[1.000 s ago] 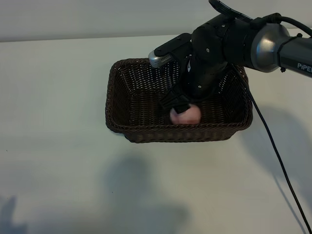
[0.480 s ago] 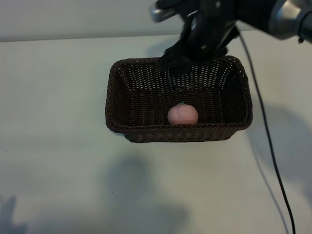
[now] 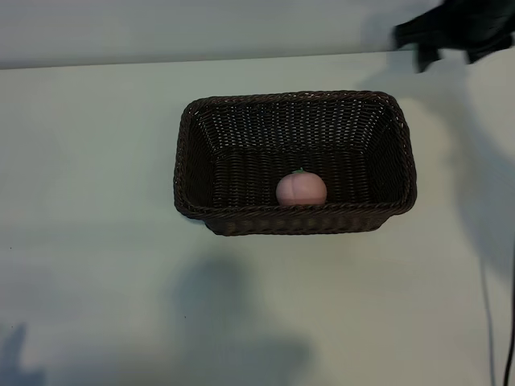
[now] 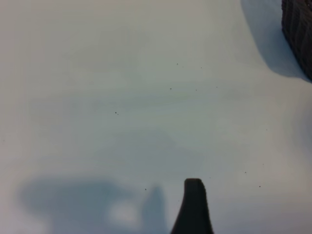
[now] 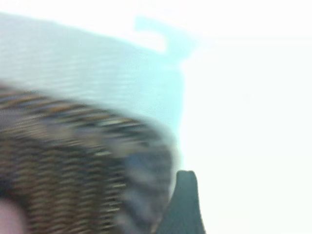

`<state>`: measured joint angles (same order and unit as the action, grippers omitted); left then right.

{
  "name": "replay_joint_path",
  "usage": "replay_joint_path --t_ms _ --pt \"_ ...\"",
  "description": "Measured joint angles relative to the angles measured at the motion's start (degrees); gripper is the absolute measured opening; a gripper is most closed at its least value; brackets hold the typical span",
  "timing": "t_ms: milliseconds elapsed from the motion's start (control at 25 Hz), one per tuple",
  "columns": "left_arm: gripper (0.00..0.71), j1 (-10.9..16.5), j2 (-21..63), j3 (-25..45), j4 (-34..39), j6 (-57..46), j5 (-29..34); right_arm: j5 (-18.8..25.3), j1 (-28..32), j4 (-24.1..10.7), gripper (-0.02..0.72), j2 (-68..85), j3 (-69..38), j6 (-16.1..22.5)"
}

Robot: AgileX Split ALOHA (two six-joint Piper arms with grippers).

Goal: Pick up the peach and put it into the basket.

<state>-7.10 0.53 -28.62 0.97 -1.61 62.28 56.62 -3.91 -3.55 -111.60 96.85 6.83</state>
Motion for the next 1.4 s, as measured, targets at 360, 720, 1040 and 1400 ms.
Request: replay_joint_path --t_ms 360,720,1040,1400 --pt "0.589 0.0 0.0 0.0 0.0 0.0 0.0 1.6 10.0 -0.5 0.598 0.0 0.0 -1.5" --pt "0.588 0.0 0.0 0.0 0.0 0.1 0.0 4.7 10.0 -0.8 0.597 3.1 0.0 -3.1" --pt "0.588 0.0 0.0 0.0 0.0 0.1 0.0 11.4 10.9 -0.1 0.597 11.7 0.0 -3.5" --pt "0.588 0.0 0.0 0.0 0.0 0.1 0.0 13.7 10.9 0.4 0.597 28.5 -1.3 -3.5"
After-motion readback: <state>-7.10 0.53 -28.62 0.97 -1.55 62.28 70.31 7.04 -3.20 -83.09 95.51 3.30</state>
